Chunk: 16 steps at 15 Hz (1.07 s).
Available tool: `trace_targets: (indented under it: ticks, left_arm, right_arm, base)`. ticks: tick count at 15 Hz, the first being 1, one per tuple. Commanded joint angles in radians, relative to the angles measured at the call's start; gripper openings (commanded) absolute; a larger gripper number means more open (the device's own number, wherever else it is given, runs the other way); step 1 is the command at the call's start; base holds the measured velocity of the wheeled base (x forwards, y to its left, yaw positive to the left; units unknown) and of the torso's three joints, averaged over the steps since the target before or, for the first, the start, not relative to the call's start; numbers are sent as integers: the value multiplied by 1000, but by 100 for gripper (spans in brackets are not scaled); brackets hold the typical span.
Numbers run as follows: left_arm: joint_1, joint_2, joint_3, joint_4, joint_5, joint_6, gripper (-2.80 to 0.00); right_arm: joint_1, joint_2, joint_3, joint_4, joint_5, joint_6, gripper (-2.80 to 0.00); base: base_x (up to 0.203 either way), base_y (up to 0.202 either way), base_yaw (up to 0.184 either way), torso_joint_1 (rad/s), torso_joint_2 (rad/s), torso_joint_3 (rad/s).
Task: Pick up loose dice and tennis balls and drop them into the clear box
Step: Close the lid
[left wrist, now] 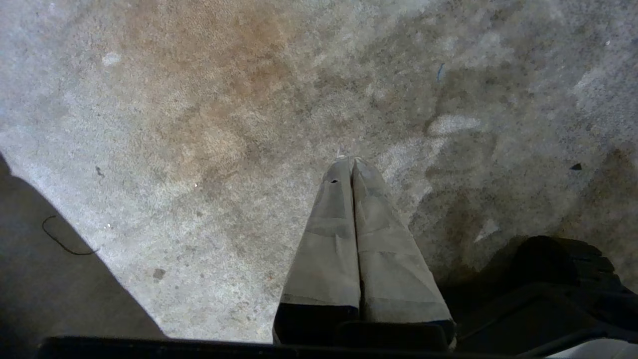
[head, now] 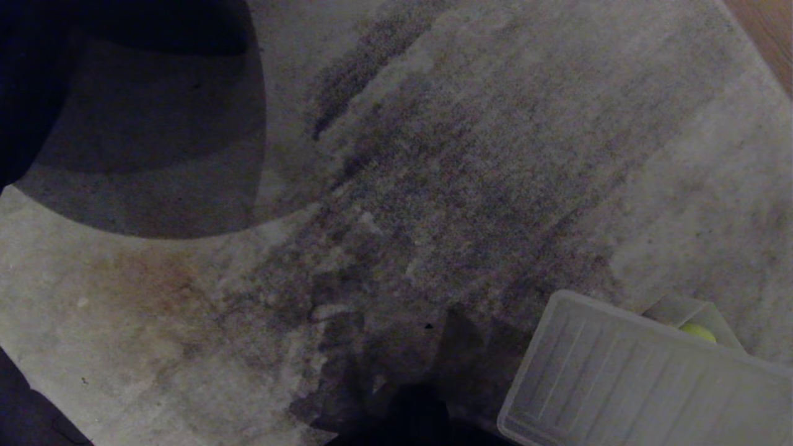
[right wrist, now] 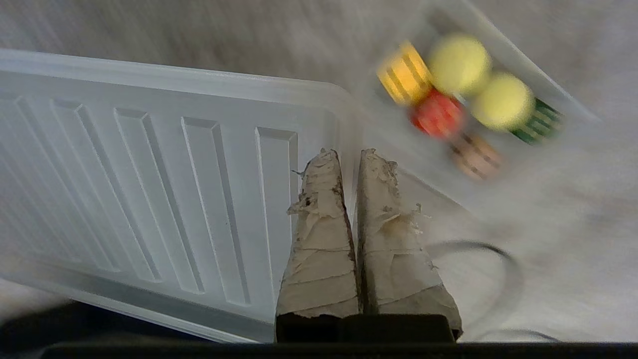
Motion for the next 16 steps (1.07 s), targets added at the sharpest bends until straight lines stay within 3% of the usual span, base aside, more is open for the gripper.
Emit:
trace_targets:
  ticks: [1,4,7,16]
  left_arm:
    - [1,1,2,0,1,0,-280]
    - [1,1,2,0,1,0,-280]
    - [0,1,2,0,1,0,-280]
    - [-1,1,2,1,-4,10,-280]
  right_arm:
    - [-4,-207,39,107,-2,-94,-280]
    - [-9,-306,86,130,4,-156,-280]
    - [-8,-431,96,177,68,-173,-280]
    - [-7,-428,99,200,97,-187,-280]
  base:
    - [0,0,0,0,0,0]
    - [0,0,0,0,0,0]
    - [0,0,0,0,0,0]
    - [0,0,0,0,0,0]
